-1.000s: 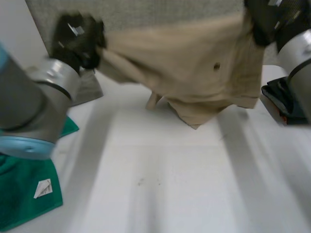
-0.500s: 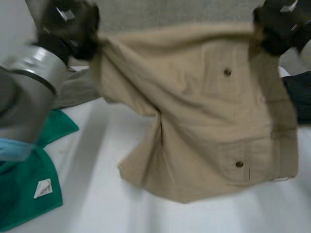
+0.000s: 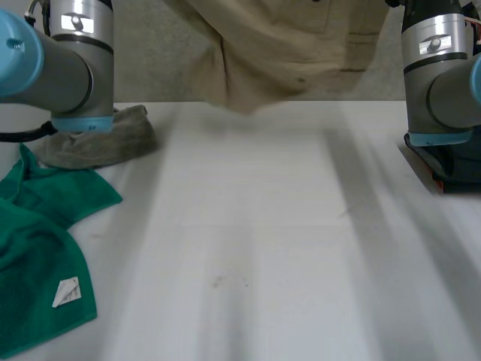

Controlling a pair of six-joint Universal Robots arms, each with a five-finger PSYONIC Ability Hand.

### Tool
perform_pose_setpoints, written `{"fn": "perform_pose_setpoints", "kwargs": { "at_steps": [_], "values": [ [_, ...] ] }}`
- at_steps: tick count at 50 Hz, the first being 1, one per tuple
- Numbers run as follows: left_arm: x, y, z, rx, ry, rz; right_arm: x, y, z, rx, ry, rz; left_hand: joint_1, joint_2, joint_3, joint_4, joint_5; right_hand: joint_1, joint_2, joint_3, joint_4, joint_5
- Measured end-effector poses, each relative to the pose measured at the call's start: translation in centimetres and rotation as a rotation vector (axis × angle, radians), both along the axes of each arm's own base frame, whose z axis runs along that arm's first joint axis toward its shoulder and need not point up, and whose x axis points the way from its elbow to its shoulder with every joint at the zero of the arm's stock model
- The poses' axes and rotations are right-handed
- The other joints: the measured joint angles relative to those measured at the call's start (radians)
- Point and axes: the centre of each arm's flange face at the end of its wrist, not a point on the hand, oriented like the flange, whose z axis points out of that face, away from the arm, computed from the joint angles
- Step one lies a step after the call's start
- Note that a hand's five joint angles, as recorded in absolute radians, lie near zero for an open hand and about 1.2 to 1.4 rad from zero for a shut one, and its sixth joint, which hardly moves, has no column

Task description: Fold the laundry.

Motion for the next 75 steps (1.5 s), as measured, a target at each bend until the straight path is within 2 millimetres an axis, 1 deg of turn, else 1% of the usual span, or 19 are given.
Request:
{"fn": "perform_pose_setpoints", "kwargs": {
  "at_steps": [4,7,16,18,20,24,31,40,47,53,56,60,63,64,65,66,69,70,75],
  "values": [
    [0.1,0.7,-2.8,0.089,-0.040,-0.006,0.0,0.2,-1.3,0.129,0.040,0.020,0.000,0.000,0.000,0.000,0.000,0.000,0.000,0.000,0.000,0.000],
    [0.6,1.8,-6.6,0.220,-0.095,-0.008,-0.2,0.7,-4.0,0.295,0.099,0.027,0.000,0.001,0.001,0.000,0.000,0.000,0.000,0.000,0.000,0.000],
    [2.4,7.0,-18.8,0.627,-0.272,-0.017,-1.2,5.1,-15.8,0.826,0.346,0.031,0.000,0.004,0.005,0.000,0.000,0.000,0.000,0.000,0.000,0.000],
    [2.7,7.8,-20.3,0.679,-0.297,-0.018,-1.3,5.6,-17.1,0.866,0.380,0.026,0.000,0.004,0.005,0.000,0.000,0.000,0.000,0.000,0.000,0.000],
    [3.0,9.1,-22.5,0.761,-0.342,-0.019,-1.8,6.8,-20.1,0.951,0.470,0.006,0.000,0.004,0.005,0.000,0.000,0.000,0.000,0.000,0.000,0.000],
    [3.4,10.8,-24.5,0.860,-0.423,-0.010,-2.4,7.9,-21.9,1.003,0.539,-0.017,0.000,0.004,0.005,0.000,0.000,0.000,0.000,0.000,0.000,0.000],
    [4.8,14.1,-24.2,0.976,-0.543,0.009,-3.5,10.4,-21.8,1.066,0.605,-0.029,0.000,0.004,0.005,0.000,0.000,0.000,0.000,0.000,0.000,0.000],
    [6.2,20.6,-22.3,1.094,-0.658,-0.034,-5.3,16.1,-21.2,1.240,0.756,0.000,-0.012,-0.016,-0.013,-0.022,-0.012,0.000,0.000,0.000,0.000,0.000],
    [6.5,23.8,-21.1,1.133,-0.725,-0.074,-6.5,19.1,-21.9,1.320,0.859,0.017,-0.620,-0.678,-0.671,-0.679,-0.633,0.000,0.000,0.000,0.000,0.000],
    [6.2,21.5,-18.3,1.029,-0.655,-0.045,-7.1,18.6,-21.7,1.303,0.839,0.003,-0.807,-0.883,-0.875,-0.894,-0.850,0.000,0.000,0.000,0.000,0.000],
    [5.7,18.0,-16.8,0.920,-0.578,-0.022,-7.4,17.6,-21.4,1.268,0.802,-0.007,-0.813,-0.889,-0.881,-0.898,-0.856,0.000,0.000,0.000,0.000,0.000],
    [4.4,13.6,-16.6,0.820,-0.538,-0.054,-7.5,16.9,-21.2,1.238,0.778,-0.013,-0.811,-0.887,-0.879,-0.895,-0.850,0.000,0.000,0.000,0.000,0.000],
    [3.1,10.3,-17.6,0.782,-0.543,-0.114,-7.5,16.6,-21.2,1.222,0.768,-0.017,-0.765,-0.838,-0.832,-0.847,-0.795,0.000,0.000,0.000,0.000,0.000],
    [3.1,10.3,-17.6,0.782,-0.543,-0.114,-7.5,16.6,-21.2,1.222,0.768,-0.017,-0.765,-0.838,-0.832,-0.847,-0.795,0.000,0.000,0.000,0.000,0.000],
    [2.0,7.6,-19.3,0.775,-0.558,-0.169,-7.5,16.4,-21.2,1.211,0.763,-0.020,-0.730,-0.801,-0.793,-0.810,-0.758,0.000,0.000,0.000,0.000,0.000],
    [1.6,6.4,-20.2,0.779,-0.566,-0.192,-7.5,16.4,-21.2,1.207,0.761,-0.021,-0.709,-0.778,-0.770,-0.788,-0.736,0.000,0.000,0.000,0.000,0.000],
    [1.1,4.8,-21.7,0.790,-0.577,-0.227,-7.5,16.3,-21.2,1.201,0.759,-0.024,-0.692,-0.760,-0.752,-0.769,-0.718,0.000,0.000,0.000,0.000,0.000],
    [0.7,3.4,-23.3,0.806,-0.589,-0.261,-7.5,16.1,-21.2,1.195,0.755,-0.028,-0.650,-0.723,-0.715,-0.728,-0.678,0.000,0.000,0.000,0.000,0.000],
    [0.2,1.7,-25.8,0.838,-0.602,-0.312,-7.6,15.8,-21.2,1.190,0.749,-0.036,-0.548,-0.626,-0.618,-0.629,-0.581,0.000,0.000,0.000,0.000,0.000]
  ]
}}
